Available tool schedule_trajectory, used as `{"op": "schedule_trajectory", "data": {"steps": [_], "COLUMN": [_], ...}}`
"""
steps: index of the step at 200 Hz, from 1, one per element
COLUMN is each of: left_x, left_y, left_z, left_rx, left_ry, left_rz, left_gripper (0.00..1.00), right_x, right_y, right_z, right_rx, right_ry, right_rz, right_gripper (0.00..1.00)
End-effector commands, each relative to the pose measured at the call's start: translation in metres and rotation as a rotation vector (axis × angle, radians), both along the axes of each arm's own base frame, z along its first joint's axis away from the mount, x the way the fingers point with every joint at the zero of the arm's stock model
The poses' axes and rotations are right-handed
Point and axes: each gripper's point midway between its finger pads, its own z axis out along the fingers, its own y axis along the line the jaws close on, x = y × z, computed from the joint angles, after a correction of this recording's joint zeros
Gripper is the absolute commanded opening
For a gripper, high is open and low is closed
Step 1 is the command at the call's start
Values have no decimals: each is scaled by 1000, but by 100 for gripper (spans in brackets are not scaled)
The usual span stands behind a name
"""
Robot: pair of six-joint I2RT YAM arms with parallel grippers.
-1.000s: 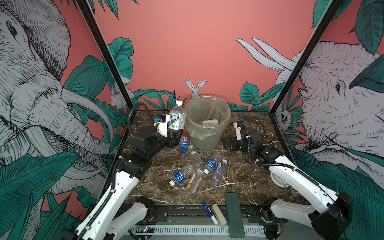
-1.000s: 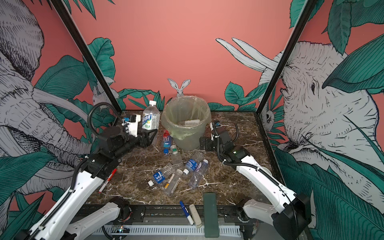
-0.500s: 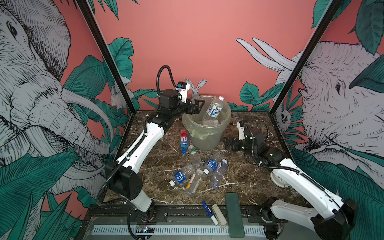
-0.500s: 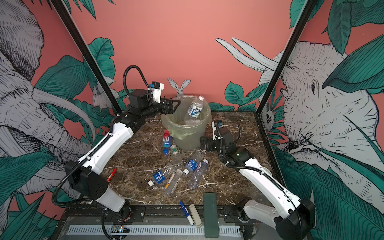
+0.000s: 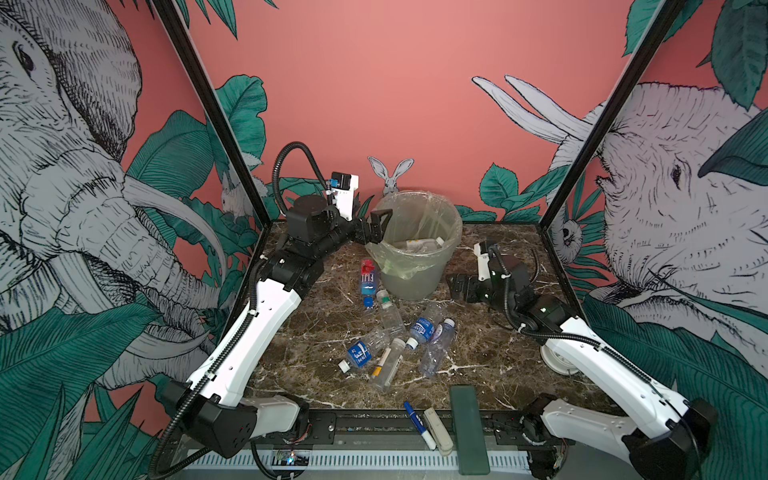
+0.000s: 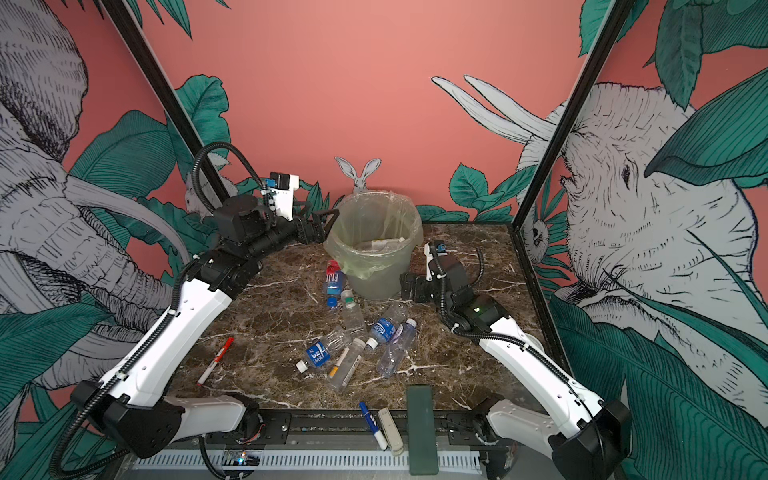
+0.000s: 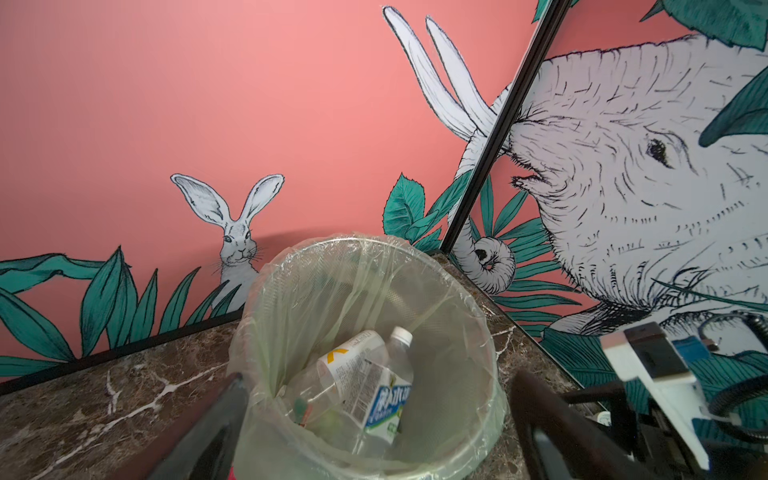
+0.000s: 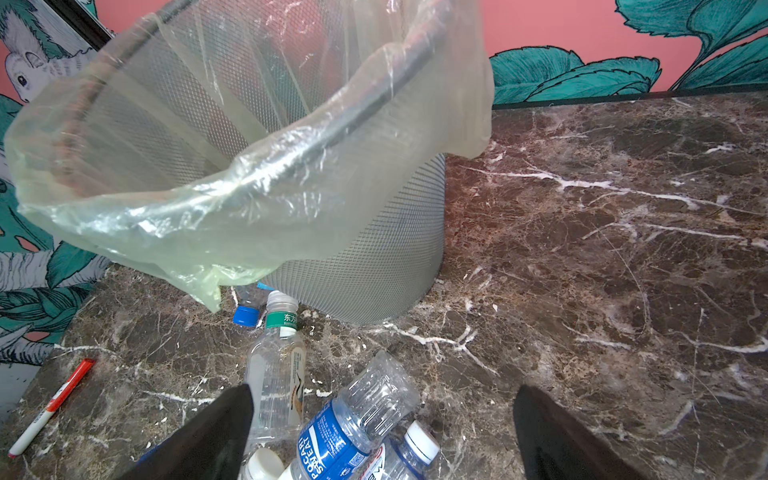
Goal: Throw the plastic bottles in the bin
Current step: 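Withdraw the left gripper from the bin back toward the bottle pile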
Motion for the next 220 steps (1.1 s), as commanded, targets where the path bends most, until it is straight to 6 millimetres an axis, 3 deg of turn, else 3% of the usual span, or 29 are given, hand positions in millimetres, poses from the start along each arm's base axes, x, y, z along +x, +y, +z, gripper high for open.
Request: {"op": "schedule_trajectory", "data": {"steps": [1, 101, 185, 220], "left_x": [-5, -41, -82, -96], "left_y": [8, 22, 40, 44], "left_z": [-24, -76, -166, -191], "left_rx": [59, 135, 198, 229], "left_ry": [40, 116, 302, 349], "left_rz": [16, -9, 34, 44], "left_gripper": [100, 100, 100, 99], "right_x": [0, -5, -1, 2], "right_y": [-1, -10, -6, -2], "right_z": [-8, -35, -59, -64], "right_rx": [4, -16, -44, -51], "right_ry": [13, 80, 137, 152], "right_rz": [-18, -75, -79, -70], "right_gripper": [99, 99, 99, 99]}}
